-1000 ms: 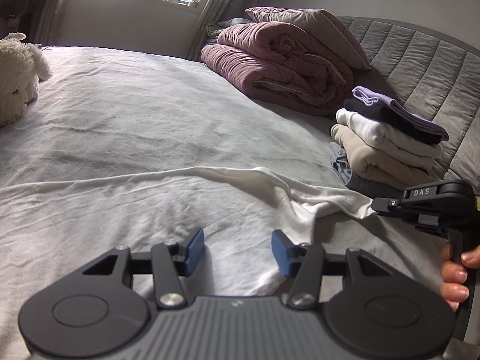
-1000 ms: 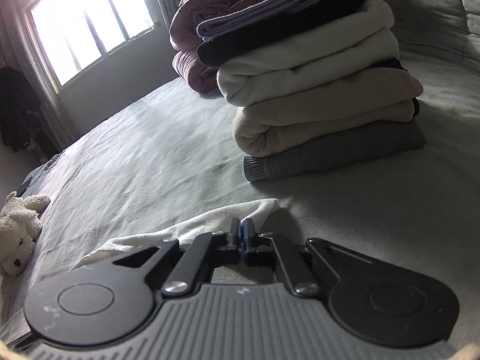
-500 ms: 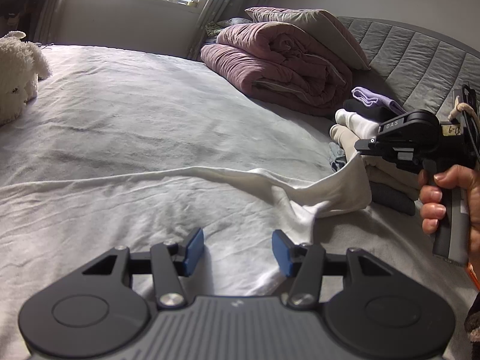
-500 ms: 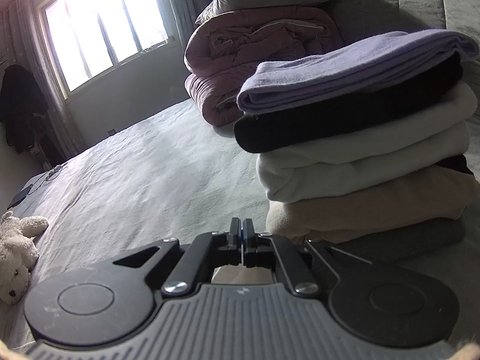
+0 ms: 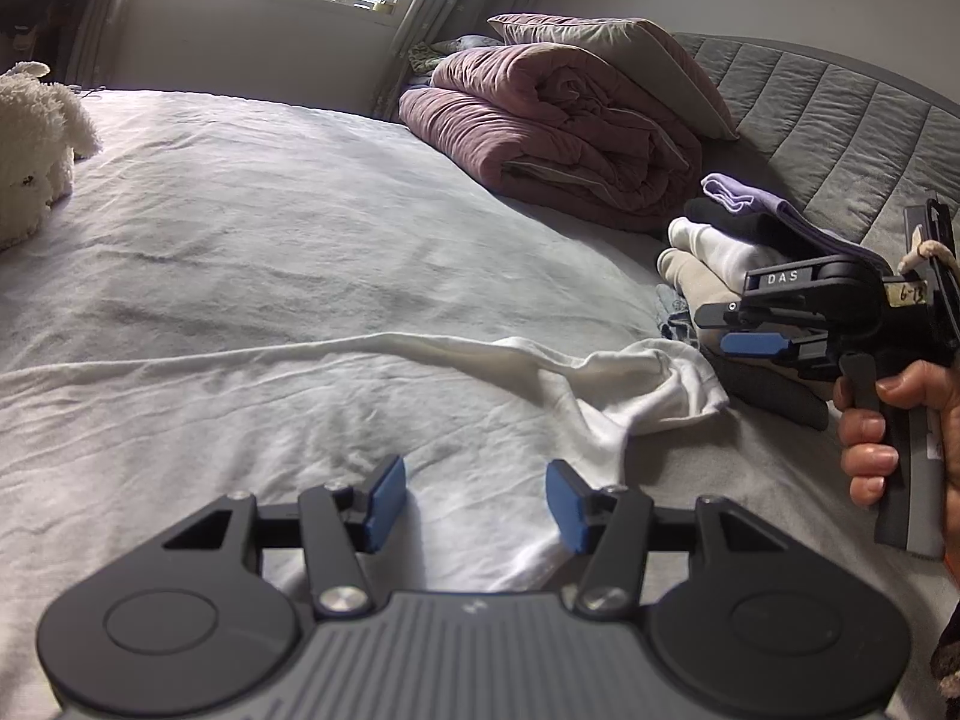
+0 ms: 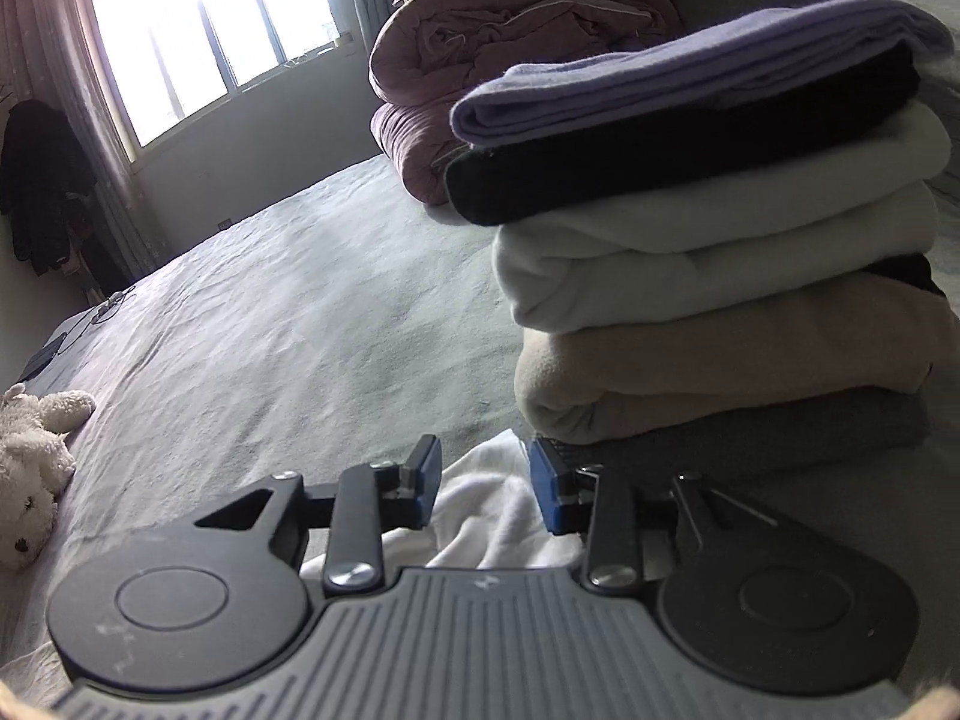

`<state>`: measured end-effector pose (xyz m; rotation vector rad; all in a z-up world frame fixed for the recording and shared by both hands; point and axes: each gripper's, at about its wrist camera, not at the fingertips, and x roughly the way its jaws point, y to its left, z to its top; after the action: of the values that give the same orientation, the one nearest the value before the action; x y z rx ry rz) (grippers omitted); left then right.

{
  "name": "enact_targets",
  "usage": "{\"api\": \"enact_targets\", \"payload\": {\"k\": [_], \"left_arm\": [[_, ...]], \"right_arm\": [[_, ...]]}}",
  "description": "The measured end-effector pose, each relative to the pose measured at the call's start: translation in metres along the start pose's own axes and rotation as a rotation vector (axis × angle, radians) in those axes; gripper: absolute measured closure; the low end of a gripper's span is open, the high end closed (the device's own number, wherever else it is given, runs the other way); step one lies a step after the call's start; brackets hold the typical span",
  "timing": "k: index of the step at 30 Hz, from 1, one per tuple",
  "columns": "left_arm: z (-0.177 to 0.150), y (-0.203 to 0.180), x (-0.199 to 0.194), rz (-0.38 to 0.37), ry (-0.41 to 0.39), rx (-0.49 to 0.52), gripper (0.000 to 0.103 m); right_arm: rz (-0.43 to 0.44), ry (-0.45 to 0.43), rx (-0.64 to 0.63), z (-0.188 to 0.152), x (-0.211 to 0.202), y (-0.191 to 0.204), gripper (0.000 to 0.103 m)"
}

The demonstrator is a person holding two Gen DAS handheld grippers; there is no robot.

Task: Fold clothes

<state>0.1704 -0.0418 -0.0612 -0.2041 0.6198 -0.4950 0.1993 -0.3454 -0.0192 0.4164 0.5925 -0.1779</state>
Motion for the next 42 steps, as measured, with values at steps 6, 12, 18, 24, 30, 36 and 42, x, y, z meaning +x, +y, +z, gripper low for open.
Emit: {"api": "enact_targets", "payload": {"k": [6,12,18,24,30,36,42], "left_arm": [[0.000,-0.001,0.000,0.002,0.001,0.005,0.050],[0.000,-0.001,0.000,0.002,0.001,0.006,0.049],[0.003,-0.002,-0.001,-0.002,0.018,0.014,0.049],[0.011,0.003,-0.008,-0.073,0.067,-0.047,0.049],[0.011,0.003,-0.007,-0.109,0.101,-0.058,0.049],[0.013,0.000,-0.009,-0.076,0.110,-0.024,0.049],[0.017,0.003,-0.016,-0.055,0.071,-0.015,0.049]], "right_arm": [[-0.002,0.023,0.140,-0.024,-0.011,-0.027,0.066],[0.098,-0.028,0.187,-0.041,0.001,-0.031,0.100],[0.089,-0.074,0.180,-0.032,-0.017,-0.040,0.100],[0.079,-0.053,0.190,-0.017,-0.028,-0.052,0.100],[0.011,-0.014,0.144,-0.017,-0.022,-0.047,0.100],[-0.020,0.073,0.103,-0.017,-0.015,-0.048,0.092],[0.032,0.016,0.083,-0.002,-0.041,-0.039,0.085]]}}
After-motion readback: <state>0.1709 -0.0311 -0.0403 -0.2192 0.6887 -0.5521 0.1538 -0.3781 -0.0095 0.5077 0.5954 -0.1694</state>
